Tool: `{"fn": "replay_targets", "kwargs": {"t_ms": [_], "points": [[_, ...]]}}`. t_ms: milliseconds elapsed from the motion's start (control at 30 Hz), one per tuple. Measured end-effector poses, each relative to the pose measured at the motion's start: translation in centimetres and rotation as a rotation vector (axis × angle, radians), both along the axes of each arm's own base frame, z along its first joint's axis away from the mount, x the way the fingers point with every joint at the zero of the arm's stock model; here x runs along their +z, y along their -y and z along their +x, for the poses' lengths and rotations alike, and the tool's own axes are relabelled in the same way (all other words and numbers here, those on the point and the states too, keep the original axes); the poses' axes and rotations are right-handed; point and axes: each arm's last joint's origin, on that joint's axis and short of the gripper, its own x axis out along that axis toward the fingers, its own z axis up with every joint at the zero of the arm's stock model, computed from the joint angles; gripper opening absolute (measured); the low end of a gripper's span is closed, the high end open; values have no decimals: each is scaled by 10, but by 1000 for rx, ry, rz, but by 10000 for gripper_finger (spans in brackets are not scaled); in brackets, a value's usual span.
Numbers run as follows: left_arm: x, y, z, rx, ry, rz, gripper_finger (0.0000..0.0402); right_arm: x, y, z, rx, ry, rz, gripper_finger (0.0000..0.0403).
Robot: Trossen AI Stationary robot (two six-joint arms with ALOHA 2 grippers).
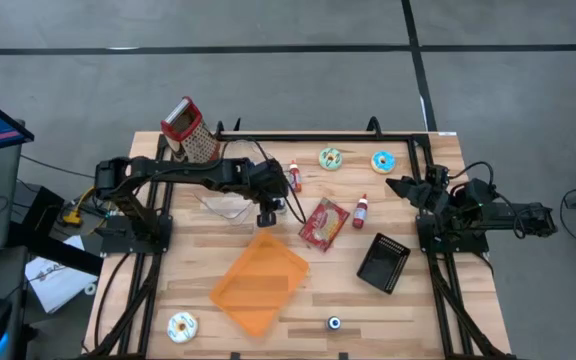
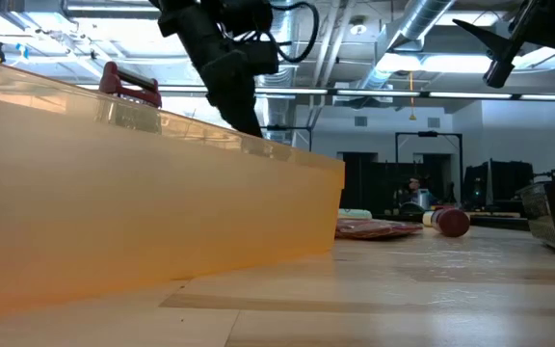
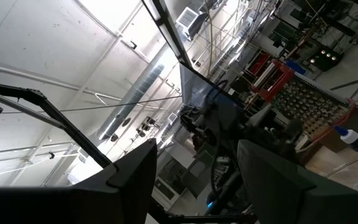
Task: Pick & Place Food Item
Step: Put the top blue food coloring bottle into the transparent bin
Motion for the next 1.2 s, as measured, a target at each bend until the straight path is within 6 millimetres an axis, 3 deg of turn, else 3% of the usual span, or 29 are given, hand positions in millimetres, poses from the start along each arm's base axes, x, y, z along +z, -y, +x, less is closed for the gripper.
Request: {"fn": "replay_targets", "kwargs": {"t_ms": [267,467,667,833,1000,1200], "points": [[46,0,-26,129,146,-23,101,0,0,0,-1,3,0,216],[77,1,-66,239,141,34,101,0,0,0,5,6,14,216],[92,1,-111,377,50,49,101,0,0,0,9,9,23,216],[97,2,-136,468,-5,34,101,0,0,0,8,8,25,216],[93,1,-144,570,-76,-14,101,0,0,0,1,8,28,216],[82,-13,-125,678,-55,-46,101,0,0,0,-1,6,28,216]]}}
